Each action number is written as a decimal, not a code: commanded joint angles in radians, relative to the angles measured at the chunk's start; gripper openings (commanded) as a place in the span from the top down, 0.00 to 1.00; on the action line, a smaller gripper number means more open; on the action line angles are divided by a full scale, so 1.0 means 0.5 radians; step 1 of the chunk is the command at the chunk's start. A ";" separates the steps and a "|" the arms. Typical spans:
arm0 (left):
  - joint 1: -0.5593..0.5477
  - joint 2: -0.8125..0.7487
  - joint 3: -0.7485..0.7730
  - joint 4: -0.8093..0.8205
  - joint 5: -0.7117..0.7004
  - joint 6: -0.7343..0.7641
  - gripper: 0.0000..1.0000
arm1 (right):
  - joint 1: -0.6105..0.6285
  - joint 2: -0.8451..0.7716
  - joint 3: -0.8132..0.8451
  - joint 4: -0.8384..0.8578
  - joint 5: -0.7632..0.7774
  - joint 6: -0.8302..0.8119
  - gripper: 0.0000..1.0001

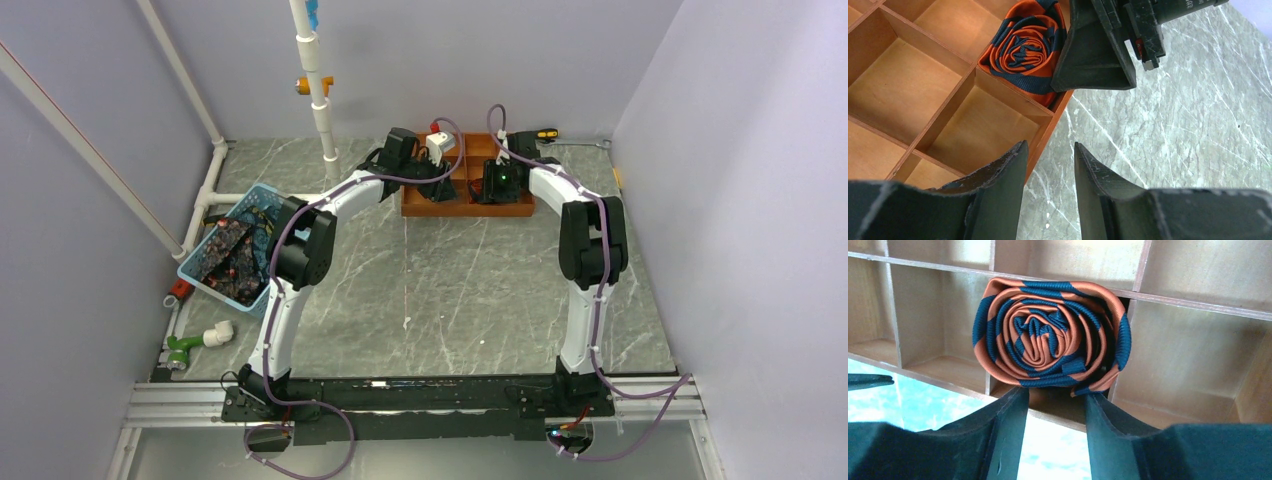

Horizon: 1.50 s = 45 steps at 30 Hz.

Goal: Roll the ties
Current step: Place the tie in the storage box, then reset both arms

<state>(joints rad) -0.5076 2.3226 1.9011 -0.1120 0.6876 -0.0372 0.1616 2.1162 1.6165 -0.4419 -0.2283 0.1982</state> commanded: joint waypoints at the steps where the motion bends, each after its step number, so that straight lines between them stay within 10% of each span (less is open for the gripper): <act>1: -0.013 -0.011 0.039 0.066 0.058 0.013 0.56 | -0.008 -0.128 0.069 -0.122 -0.073 -0.004 0.52; 13: -0.013 -0.031 0.024 0.070 0.060 0.025 0.55 | -0.007 -0.207 0.107 -0.397 -0.107 -0.024 0.45; 22: -0.017 -0.059 -0.001 0.074 0.079 0.047 0.55 | -0.048 -0.428 -0.015 -0.298 -0.452 -0.124 0.65; 39: -0.012 -0.133 -0.099 0.031 0.061 0.164 0.54 | -0.184 0.001 0.382 -0.142 -0.193 -0.196 0.64; 45: -0.004 -0.123 -0.095 0.022 0.057 0.163 0.54 | -0.183 0.004 0.291 -0.144 -0.215 -0.203 0.80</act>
<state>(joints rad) -0.5110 2.3219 1.8519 -0.1165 0.6998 0.0269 0.0685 2.1323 1.7821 -0.5362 -0.3244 0.1062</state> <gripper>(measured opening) 0.457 0.276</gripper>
